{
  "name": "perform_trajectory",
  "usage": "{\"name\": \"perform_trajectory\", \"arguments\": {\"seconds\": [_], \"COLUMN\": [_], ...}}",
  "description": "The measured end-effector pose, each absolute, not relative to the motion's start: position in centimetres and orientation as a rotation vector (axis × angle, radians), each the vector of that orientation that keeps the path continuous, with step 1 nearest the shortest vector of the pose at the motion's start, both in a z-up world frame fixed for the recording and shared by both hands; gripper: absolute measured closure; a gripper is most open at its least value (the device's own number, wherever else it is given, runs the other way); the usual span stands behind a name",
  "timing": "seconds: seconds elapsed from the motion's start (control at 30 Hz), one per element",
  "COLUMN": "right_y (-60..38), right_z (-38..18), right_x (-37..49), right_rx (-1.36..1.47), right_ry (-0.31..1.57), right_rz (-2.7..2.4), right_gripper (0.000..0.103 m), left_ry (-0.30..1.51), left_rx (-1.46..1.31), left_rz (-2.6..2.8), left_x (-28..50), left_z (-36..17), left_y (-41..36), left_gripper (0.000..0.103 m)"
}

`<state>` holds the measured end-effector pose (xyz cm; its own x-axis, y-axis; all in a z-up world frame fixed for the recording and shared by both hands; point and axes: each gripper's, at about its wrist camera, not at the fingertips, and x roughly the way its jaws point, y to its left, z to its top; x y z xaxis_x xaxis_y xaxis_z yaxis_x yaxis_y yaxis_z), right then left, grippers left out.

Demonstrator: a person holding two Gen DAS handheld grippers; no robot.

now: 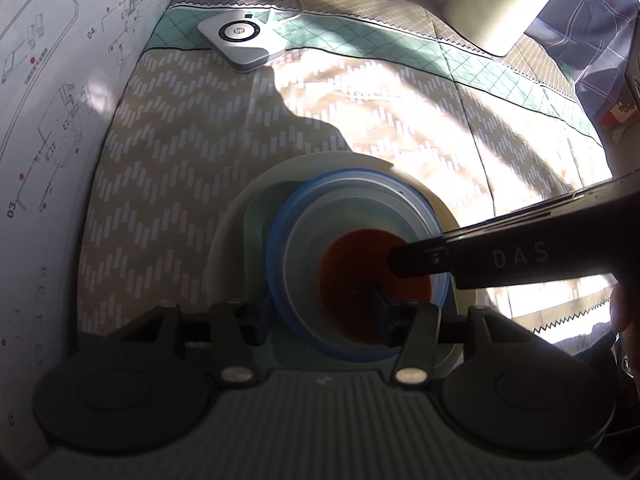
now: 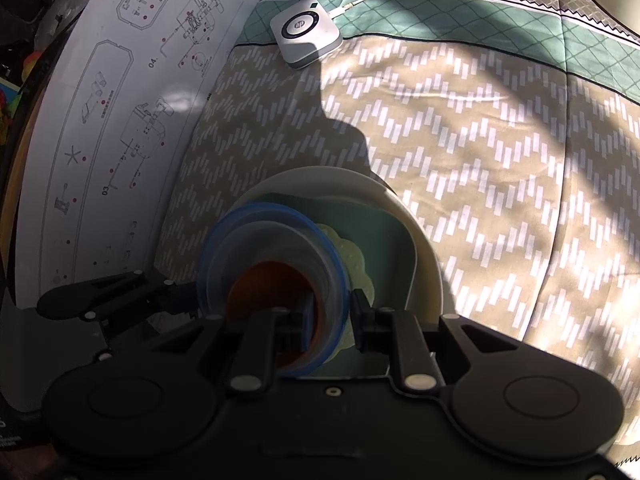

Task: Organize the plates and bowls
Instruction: 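Lift the nested bowls with both grippers and lower them onto the yellow flower plate, then open both grippers and withdraw from the bowl stack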

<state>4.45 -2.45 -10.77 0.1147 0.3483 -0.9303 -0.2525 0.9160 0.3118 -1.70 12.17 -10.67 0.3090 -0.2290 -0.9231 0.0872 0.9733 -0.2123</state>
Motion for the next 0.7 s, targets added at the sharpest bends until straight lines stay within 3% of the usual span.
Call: {"name": "perform_trajectory", "arguments": {"seconds": [0.33, 0.57, 0.63, 0.7], "right_y": [-2.8, -3.2, -3.4, -3.7], "right_z": [-10.5, -9.6, -9.3, -9.0], "right_x": [4.2, 3.8, 3.7, 3.5], "right_rx": [0.097, 0.092, 0.097, 0.103], "right_ry": [1.374, 1.330, 1.319, 1.304], "right_rz": [0.442, 0.440, 0.437, 0.433], "right_gripper": [0.084, 0.078, 0.073, 0.058], "left_ry": [1.208, 1.160, 1.141, 1.111], "left_rx": [-0.125, -0.099, -0.095, -0.090], "left_rz": [-0.212, -0.193, -0.188, -0.186], "left_x": [-1.7, -2.1, -2.3, -2.7], "left_z": [-10.3, -9.6, -9.4, -9.0], "left_y": [12.2, 12.2, 12.3, 12.4], "left_gripper": [0.049, 0.030, 0.024, 0.015]}}
